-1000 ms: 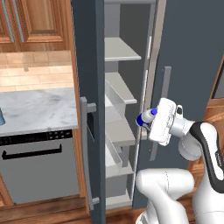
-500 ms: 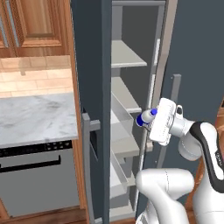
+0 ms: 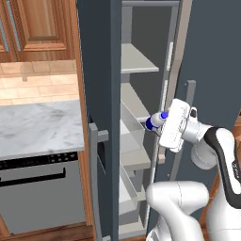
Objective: Take the bottled waters from the counter and place them in the freezer to freeze. Close the freezer door after placing the bottles.
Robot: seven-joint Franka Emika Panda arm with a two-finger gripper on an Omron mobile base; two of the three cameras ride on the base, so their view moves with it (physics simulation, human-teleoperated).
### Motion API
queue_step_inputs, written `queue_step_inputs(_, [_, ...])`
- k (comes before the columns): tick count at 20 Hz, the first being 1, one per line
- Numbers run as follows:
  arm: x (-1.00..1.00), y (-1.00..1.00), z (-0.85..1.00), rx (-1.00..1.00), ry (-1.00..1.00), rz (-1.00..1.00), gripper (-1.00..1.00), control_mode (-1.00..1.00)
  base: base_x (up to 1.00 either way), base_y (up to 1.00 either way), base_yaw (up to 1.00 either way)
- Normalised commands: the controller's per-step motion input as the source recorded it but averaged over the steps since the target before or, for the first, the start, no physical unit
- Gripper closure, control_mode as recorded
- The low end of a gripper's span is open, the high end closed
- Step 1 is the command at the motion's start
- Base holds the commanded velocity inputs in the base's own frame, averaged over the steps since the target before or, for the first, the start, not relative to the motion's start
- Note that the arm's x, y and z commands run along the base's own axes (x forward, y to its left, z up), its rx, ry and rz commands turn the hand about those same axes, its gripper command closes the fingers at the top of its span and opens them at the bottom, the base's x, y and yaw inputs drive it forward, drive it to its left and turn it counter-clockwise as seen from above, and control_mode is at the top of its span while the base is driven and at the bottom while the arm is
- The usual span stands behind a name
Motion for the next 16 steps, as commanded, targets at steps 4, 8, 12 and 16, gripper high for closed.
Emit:
queue_step_inputs(4, [-0.31, 0.16, 1.0, 0.12, 0.02, -0.29, 1.0, -1.0, 0.0, 0.0, 0.0])
queue_step_inputs(8, [-0.06, 0.04, 0.97, 0.24, 0.18, -0.32, 1.0, -1.0, 0.0, 0.0, 0.0])
queue_step_inputs(12, [0.0, 0.0, 0.69, 0.31, 0.29, -0.27, 1.0, -1.0, 0.0, 0.0, 0.0])
queue_step_inputs(16, [0.0, 0.0, 0.41, 0.29, 0.36, -0.09, 1.0, -1.0, 0.0, 0.0, 0.0])
